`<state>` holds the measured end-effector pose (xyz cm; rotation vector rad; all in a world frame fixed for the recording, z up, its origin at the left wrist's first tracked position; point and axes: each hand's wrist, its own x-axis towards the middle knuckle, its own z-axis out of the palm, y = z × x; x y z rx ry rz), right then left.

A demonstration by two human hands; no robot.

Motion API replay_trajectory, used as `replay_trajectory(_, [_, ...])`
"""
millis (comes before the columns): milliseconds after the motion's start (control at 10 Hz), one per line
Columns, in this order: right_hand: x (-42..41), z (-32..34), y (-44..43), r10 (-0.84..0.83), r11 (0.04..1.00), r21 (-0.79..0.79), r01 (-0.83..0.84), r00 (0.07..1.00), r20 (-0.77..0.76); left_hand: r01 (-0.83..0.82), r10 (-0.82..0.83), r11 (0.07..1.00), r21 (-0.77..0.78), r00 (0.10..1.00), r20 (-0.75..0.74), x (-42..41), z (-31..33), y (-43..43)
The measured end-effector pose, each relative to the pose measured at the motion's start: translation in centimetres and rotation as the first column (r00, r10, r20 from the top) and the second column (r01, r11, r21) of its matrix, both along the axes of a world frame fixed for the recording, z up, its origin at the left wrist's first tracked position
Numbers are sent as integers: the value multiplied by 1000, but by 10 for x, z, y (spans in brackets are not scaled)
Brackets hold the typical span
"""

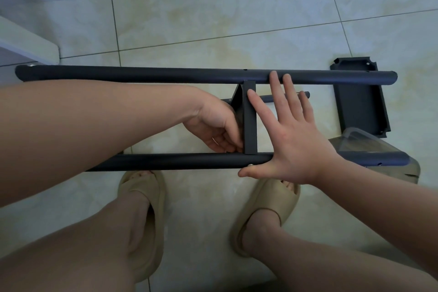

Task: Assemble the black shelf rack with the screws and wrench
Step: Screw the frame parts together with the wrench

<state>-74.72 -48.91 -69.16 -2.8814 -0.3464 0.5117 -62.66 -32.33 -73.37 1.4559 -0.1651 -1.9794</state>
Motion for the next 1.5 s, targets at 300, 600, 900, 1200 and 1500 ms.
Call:
replay_trajectory(300, [0,0,1,0,1000,-5,0,1000,-2,21,-22,999,25,999,45,0,-4,0])
replay_trajectory(600, [0,0,0,5,1000,-12,-5,1000,-2,79,-79,997,13,996,40,-2,-1,0])
replay_trajectory(900, [0,-1,0,4,1000,5,-4,1000,16,89,-89,996,6,995,50,3,1,0])
replay_trajectory(1200, [0,-1,0,2,1000,6,-2,1000,8,84,-83,996,-3,993,78,5,-1,-2])
replay_trajectory(1500, [0,-1,0,2,1000,9,-2,1000,8,110,-111,994,15,985,133,3,-3,-2])
